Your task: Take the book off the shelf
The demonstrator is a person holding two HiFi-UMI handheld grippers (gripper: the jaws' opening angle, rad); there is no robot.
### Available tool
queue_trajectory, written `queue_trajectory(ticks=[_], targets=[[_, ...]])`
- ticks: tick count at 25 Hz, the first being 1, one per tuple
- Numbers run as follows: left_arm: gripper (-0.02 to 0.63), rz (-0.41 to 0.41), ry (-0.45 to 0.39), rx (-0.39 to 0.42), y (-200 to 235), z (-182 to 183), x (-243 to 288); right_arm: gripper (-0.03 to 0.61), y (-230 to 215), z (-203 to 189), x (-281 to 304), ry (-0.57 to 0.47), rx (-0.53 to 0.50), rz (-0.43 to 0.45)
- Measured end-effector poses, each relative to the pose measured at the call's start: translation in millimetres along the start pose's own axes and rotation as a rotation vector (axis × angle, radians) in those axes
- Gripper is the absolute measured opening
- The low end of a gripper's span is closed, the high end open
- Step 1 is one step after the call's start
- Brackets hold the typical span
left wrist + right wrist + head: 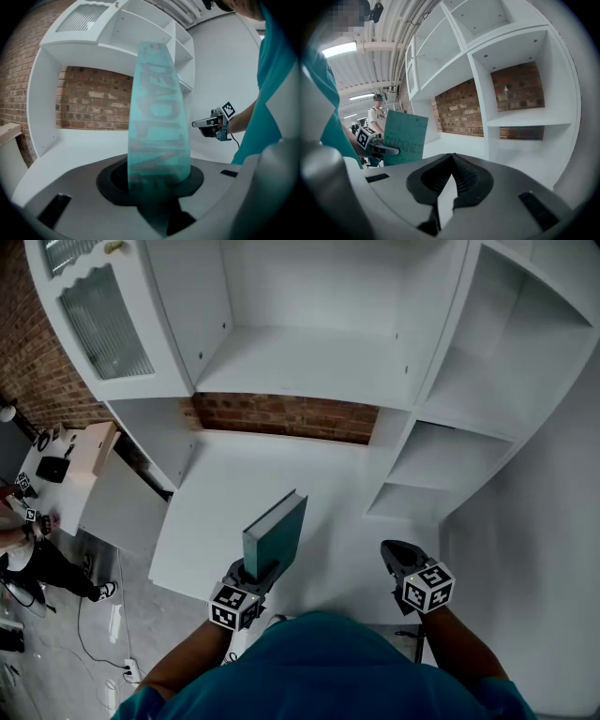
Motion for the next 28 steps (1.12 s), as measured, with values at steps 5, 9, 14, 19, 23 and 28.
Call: queue_trajectory(ticks=[5, 9, 14, 19, 23, 28], targets=[[0.155, -0.001, 0.014, -0.011, -2.3, -6.2, -2.7, 0.021, -6.0, -22.6, -0.4, 0.058, 0.029, -0.017], [0.155, -0.002, 0.003, -0.015, -3.5, -2.6, -2.2, 0.021, -10.3, -37.6, -2.4, 0.092, 0.052, -0.023], [0.155, 0.002, -0.017, -0.005, 0.8, 8.3, -2.1, 0.021, -12.6, -38.9, -4.7, 0.098, 0.056, -0.025], [0.155, -0.003, -0.028, -0.011, -0.3, 11.9, -2.4, 0.021, -11.2, -36.0, -5.4, 0.086, 0.065, -0.023], [0.155, -0.003, -0.033, -0.015, -0.1, 13.3, -1.8, 0.021, -10.5, -35.6, -5.6, 0.084, 0.069, -0.013], [0.155, 0.002, -0.034, -0.010, 1.7, 13.6, -1.2, 0.020, -10.4, -35.1, -4.9, 0.094, 0.050, -0.025]])
Point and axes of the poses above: the fingertips, and each gripper's own axes: x forward along the fingers, y to its left, z out of its top, the point moved 7 cm from there along -x, backward along the fingers, and after that the axes turned 5 degrees about x, right-handed, at the moved point
